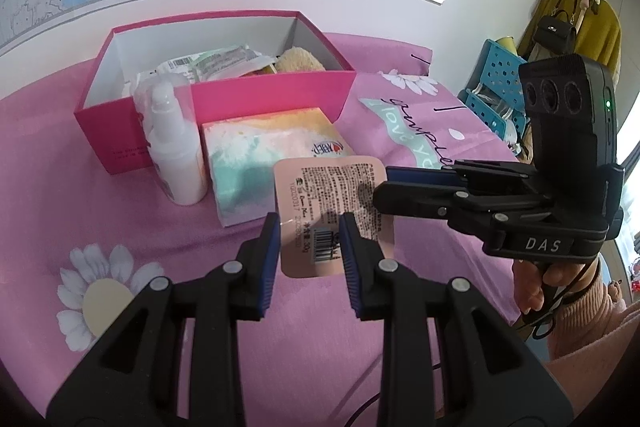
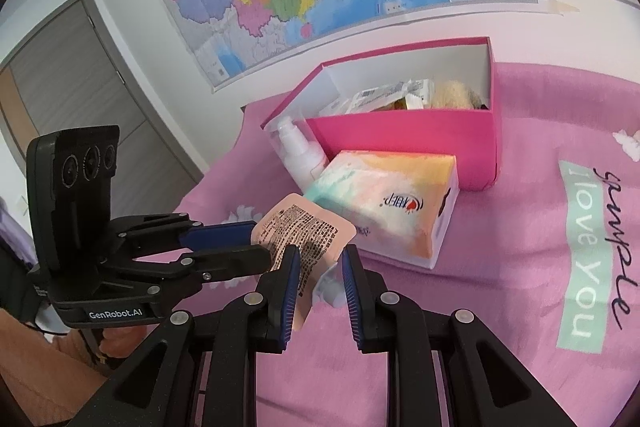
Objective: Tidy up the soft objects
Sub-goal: 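Carry the peach sachet up and over the pink box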
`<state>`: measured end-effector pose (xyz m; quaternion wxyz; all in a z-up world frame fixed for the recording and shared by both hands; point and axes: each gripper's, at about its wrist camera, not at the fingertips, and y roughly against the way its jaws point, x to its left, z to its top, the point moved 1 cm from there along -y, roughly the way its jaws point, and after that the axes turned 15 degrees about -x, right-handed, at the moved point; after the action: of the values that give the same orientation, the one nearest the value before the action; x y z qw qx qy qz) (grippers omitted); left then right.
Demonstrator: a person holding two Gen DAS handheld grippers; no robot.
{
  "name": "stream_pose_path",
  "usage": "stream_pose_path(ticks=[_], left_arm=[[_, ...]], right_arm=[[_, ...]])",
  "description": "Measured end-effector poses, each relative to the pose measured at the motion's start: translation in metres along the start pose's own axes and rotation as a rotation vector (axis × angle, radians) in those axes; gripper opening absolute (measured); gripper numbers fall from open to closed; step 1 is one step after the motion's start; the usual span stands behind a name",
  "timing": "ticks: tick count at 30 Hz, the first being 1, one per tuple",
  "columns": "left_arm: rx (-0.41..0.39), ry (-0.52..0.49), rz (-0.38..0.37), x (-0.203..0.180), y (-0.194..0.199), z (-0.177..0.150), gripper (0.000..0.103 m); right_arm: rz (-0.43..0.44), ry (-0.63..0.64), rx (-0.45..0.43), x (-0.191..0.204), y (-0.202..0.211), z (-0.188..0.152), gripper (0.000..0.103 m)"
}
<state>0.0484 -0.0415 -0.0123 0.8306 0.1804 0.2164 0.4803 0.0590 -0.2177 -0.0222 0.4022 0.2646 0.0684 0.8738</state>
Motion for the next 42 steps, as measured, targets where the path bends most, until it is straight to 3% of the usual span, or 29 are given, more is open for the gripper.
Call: stream_pose_path(ticks=[42], left_arm=[[-0.066,-0.010,0.021,0.006,-0.015,0.040,0.031]], right_arm=[[0.000,0.053,-0.088,-0.004,-0.004,0.047,0.022]])
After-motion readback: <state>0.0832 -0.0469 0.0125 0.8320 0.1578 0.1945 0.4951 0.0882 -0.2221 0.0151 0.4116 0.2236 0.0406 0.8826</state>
